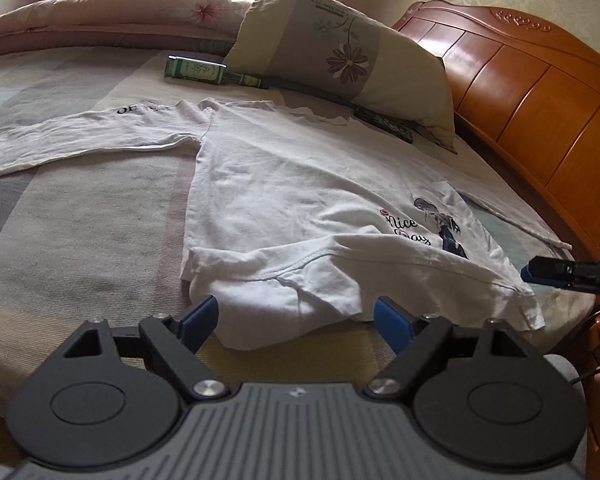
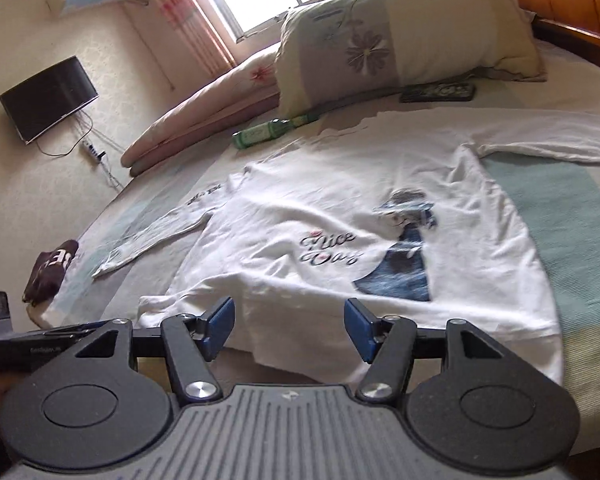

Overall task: Fold clothes
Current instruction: 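Grasp the hem with the left gripper while the right gripper releases and repositions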

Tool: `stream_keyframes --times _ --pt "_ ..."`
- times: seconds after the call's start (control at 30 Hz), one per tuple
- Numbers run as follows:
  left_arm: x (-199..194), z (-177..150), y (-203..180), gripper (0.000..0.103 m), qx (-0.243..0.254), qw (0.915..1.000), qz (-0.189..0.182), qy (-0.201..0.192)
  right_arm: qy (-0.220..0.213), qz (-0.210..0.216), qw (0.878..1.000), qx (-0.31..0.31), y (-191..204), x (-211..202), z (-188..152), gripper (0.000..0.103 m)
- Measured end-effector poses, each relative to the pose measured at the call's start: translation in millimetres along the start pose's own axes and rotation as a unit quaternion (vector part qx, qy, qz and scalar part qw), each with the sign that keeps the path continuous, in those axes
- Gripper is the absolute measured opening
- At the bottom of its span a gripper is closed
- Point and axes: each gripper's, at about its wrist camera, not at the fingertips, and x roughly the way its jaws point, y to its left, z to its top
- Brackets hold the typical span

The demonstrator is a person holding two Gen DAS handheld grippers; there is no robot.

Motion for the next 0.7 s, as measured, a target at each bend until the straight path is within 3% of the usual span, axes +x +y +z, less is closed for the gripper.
stream_keyframes --times 0.1,0.17,0.33,0.4,0.5,0.53,0.63,0.7 --pt "20 1 28 0.085 -0.046 0.9986 -0.006 0.026 0.010 0.008 1.000 0.006 6 4 -8 0.066" --pt "33 -2 42 0.085 -0.069 0.9965 -0.031 0.035 0.013 0.003 1.000 0.010 5 1 -11 0.067" --pt "46 1 60 0.090 -0.079 0.9914 -0.103 0.005 0.014 -0.016 0.999 0.026 -3 -7 -16 0.068" --pt "50 4 68 0.090 -0.108 0.9858 -0.129 0.001 0.015 -0.023 0.999 0.032 -6 -8 -18 0.068" --pt "55 1 79 0.090 -0.176 0.9652 -0.193 0.011 0.016 -0.029 0.999 0.032 -4 -7 -19 0.068" --pt "55 -2 79 0.090 -0.178 0.9620 -0.207 0.014 0.016 -0.030 0.999 0.030 -2 -7 -19 0.068" --pt "56 -9 78 0.084 -0.177 0.9575 -0.227 0.017 0.021 -0.029 0.999 0.028 2 -2 -21 0.070" --pt "62 -6 88 0.077 -0.214 0.9497 -0.228 0.017 0.026 -0.030 0.999 0.027 3 2 -21 0.070"
